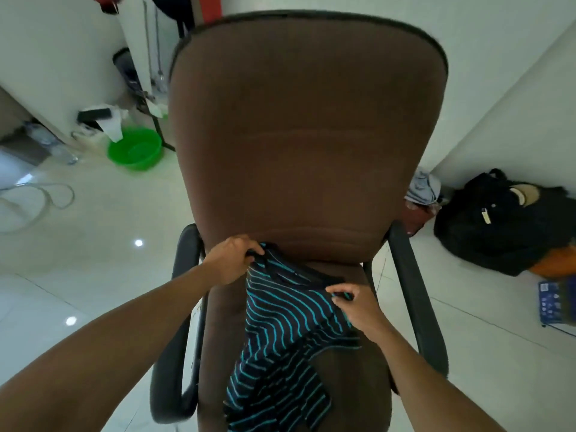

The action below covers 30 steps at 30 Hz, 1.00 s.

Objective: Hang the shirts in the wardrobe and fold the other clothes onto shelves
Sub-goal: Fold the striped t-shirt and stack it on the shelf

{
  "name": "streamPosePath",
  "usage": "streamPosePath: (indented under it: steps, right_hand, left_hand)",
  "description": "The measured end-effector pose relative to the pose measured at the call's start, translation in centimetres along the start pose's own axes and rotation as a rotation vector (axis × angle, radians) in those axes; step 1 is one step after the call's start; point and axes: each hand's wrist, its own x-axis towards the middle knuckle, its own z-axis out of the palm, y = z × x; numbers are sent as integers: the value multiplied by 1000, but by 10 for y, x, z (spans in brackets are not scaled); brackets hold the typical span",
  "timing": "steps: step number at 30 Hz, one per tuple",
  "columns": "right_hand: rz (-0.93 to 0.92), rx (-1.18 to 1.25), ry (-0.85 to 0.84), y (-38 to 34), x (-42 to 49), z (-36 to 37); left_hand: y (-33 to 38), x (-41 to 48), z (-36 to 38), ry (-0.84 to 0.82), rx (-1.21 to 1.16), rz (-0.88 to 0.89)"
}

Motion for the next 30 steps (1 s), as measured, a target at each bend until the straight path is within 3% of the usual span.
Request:
streamPosePath:
  steps: [3,7,11,22,30]
  right_hand:
    - [-136,-72,42,-8,-28,-39]
    - [-307,-160,65,-32,-79,-88]
    - [-485,-276,159,-62,-157,-136]
    - [-800,-557,430,-134,-400,-282]
    - [-1020,-365,688,-203,-545,-351]
  left_hand:
    - [29,-31,-22,90,-18,49]
    - [82,-83,-46,386,-87,125]
    - [147,-147,-77,536,-230,178]
    - [324,-319,-220,751,-8,420]
    - [420,-431,-324,745,103,492]
